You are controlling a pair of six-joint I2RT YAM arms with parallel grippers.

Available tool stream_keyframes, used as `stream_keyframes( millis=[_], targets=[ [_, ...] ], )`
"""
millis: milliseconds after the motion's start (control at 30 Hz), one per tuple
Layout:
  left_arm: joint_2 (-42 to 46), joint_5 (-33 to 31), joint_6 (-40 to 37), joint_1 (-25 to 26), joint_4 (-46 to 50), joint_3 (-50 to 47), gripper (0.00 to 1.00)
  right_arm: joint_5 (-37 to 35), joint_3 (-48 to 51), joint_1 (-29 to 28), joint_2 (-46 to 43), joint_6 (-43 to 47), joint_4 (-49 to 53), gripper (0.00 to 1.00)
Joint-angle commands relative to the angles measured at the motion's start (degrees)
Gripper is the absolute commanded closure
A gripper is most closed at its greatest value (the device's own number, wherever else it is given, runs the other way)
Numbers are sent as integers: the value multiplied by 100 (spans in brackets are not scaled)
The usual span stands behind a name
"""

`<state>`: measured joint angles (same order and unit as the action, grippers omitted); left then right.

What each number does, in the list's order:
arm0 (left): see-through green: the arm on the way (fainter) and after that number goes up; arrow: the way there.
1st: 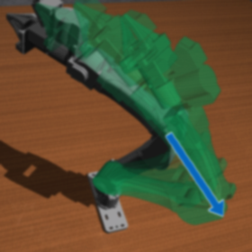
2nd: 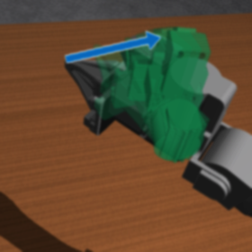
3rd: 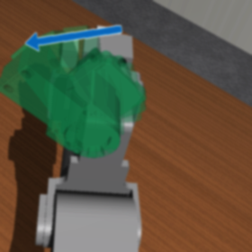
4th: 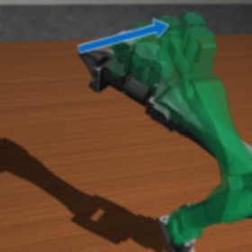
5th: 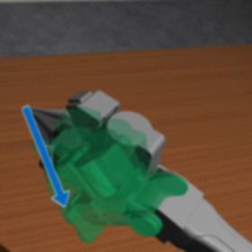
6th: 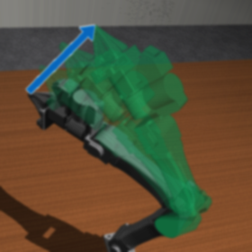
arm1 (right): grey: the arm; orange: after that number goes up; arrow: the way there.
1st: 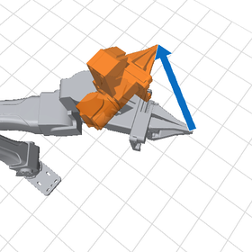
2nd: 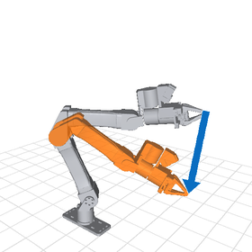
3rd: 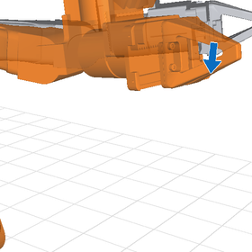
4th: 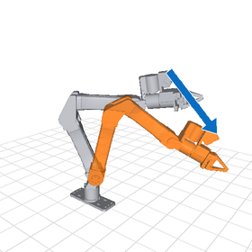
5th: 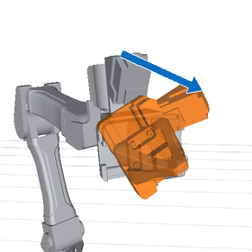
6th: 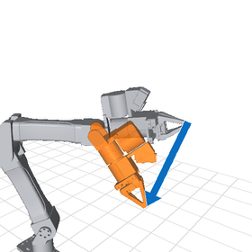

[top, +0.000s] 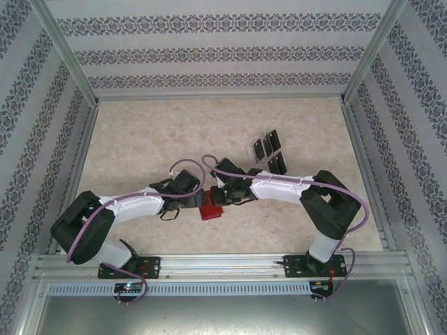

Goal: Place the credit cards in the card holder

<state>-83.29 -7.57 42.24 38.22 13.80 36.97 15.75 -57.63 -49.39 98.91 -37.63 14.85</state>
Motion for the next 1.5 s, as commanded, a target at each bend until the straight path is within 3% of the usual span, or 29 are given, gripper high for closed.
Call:
stream_keyframes(
  millis=[0,700,1467],
  targets=[
    [-114,177,-54,-43,-200,-174,0,128,-154,-70,-135,-77,90,100],
    [-162,230,-7,-40,-242,-225,0,29,-150,-98,487,-87,-107,100],
    [-215,335,112,-19,-320,-279,0,-18,400,342,1183,-218,-529,100]
  ],
)
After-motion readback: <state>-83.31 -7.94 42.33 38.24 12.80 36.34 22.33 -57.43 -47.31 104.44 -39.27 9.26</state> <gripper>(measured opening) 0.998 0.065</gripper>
